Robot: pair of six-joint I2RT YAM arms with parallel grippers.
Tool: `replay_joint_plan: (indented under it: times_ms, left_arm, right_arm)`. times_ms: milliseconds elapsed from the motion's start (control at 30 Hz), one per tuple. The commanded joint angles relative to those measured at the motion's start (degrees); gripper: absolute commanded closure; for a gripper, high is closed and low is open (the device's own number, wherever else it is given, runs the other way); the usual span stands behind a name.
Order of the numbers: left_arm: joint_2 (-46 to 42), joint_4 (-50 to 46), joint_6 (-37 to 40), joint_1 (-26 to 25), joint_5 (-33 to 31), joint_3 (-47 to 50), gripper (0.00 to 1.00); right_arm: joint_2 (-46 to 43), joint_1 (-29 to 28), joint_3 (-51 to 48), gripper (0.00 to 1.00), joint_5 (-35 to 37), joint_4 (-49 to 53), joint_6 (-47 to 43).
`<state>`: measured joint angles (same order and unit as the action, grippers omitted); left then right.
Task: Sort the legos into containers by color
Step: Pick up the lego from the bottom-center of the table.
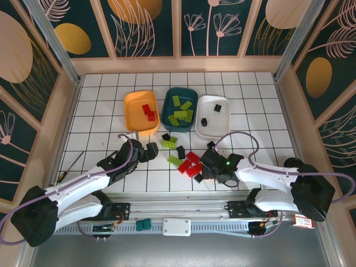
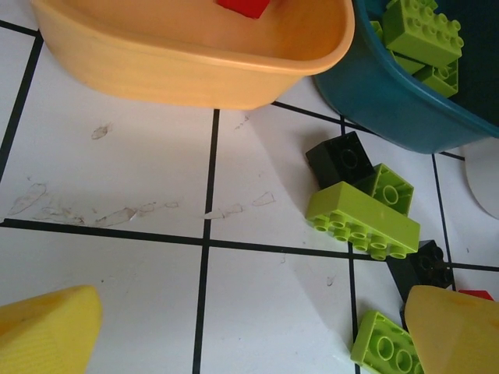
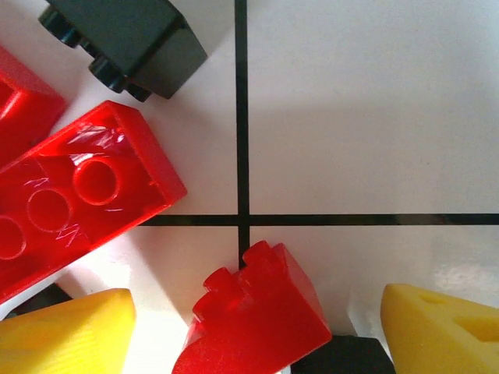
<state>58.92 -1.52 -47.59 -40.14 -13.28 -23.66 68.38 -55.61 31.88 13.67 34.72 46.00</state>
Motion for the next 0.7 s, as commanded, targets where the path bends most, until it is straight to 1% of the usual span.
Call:
replay_joint_plan:
  times_ms: [0, 133, 200, 367, 533, 667]
  left_arm:
    - [-0.30, 2.31, 0.57, -0.28, 0.62, 0.71, 0.01]
    - [-0.02, 2.32, 0.91, -0.24, 0.59, 0.72, 0.01]
    - [-0.03, 2.31, 1.01, -0.29, 0.53, 0.80, 0.01]
    - [-0.19, 1.96, 1.05, -0.29, 0.72, 0.90, 0.01]
    - [-0.64, 1.78, 1.09, -0.24, 0.49, 1.16, 0.01]
    - [-0.64, 1.72, 1.07, -0.25, 0.50, 1.03, 0.01]
  right_arm:
    - [0.66, -0.59, 1.04, 0.22, 1.53, 0.91, 1.67]
    - [1.12, -1.12, 0.79, 0.30, 0.37, -2.82, 0.31]
    - [1.70, -1.49, 0.78, 0.36, -0.12, -4.86, -0.41]
    - [2.16, -1.76, 1.77, 0.56, 0.69, -6.45, -1.61]
    - [0.37, -1.69, 1.61, 0.74, 2.11, -6.43, -1.72]
    - [-0.73, -1.64, 1.84, 0.80, 3.08, -5.73, -1.64]
